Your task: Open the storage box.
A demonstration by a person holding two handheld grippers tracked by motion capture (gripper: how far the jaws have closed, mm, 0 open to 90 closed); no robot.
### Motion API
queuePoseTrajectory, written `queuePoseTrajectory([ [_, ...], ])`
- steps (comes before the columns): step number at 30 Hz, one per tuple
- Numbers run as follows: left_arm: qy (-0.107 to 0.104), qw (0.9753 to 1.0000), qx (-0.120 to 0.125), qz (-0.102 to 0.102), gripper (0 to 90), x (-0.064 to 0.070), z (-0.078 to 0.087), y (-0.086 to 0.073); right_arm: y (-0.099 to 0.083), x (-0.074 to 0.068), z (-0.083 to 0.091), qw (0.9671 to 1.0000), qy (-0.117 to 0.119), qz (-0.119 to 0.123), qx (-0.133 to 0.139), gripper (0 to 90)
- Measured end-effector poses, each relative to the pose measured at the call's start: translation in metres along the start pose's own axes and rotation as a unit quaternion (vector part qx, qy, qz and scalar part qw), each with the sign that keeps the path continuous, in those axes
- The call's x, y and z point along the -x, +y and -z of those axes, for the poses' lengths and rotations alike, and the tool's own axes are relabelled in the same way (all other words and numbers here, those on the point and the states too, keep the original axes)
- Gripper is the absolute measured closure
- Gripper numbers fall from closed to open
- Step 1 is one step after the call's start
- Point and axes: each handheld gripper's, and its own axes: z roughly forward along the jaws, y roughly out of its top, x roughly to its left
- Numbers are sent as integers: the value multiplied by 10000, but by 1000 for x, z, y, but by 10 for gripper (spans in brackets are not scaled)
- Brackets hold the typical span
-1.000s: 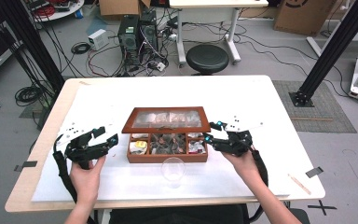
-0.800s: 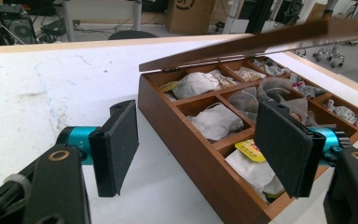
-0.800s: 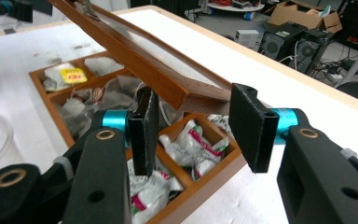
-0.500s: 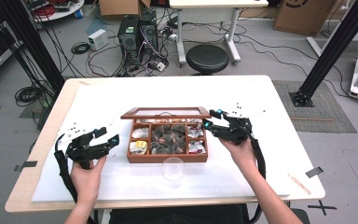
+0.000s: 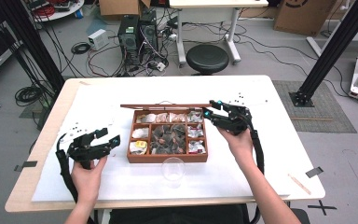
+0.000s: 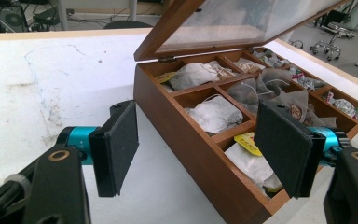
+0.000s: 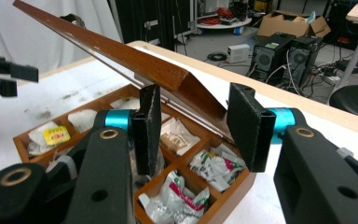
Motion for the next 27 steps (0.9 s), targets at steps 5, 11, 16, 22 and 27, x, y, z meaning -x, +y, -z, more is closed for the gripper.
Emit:
queuePoseTrajectory([
  [5,-10,10000,-25,7,304,0,-1,0,5,5,-4,9999,-2,-134,102,560],
  [11,-12,10000,-72,7,305,-1,-2,-1,11,9,-8,9997,-11,-211,147,561],
  [16,-28,9999,-109,10,305,0,-2,-1,15,14,-12,9994,-30,-268,211,561],
  [22,-30,9999,-155,3,304,0,-3,-2,18,19,-16,9988,-21,-376,312,558],
  [27,-44,9998,-183,40,305,0,-3,-3,22,22,-19,9987,-17,-419,278,559],
])
